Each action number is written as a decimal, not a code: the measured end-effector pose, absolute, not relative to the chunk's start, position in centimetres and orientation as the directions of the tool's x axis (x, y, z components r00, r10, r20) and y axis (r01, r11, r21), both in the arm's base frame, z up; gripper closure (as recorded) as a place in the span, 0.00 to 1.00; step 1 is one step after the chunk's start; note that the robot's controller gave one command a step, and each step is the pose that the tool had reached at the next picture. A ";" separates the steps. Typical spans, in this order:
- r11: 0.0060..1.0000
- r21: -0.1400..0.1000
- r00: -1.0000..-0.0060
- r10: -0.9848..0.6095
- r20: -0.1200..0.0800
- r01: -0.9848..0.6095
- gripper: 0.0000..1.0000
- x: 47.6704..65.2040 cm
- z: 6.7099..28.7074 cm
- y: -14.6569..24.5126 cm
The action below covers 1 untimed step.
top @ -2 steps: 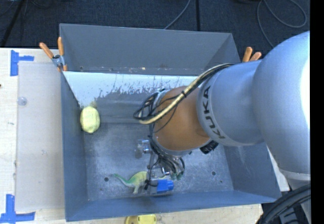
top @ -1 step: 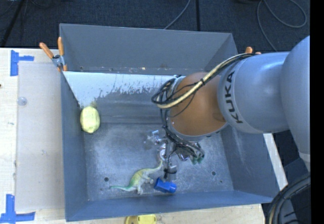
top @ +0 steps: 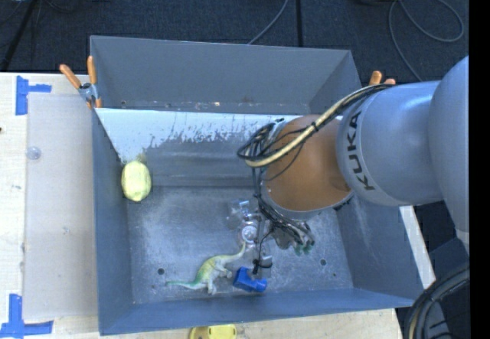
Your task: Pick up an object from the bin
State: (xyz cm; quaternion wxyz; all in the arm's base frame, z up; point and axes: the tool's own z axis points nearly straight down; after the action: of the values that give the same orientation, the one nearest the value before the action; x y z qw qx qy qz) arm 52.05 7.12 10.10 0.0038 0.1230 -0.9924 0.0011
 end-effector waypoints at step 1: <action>0.975 0.002 -0.975 -0.221 0.009 -0.221 0.00 51.0 8.6 11.4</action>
Offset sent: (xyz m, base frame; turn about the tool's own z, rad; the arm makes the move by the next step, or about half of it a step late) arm 0.0072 0.1031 -0.0310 -0.1354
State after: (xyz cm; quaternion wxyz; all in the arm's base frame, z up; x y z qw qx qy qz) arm 50.97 11.39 8.62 0.0047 0.1114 -0.9938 -0.0004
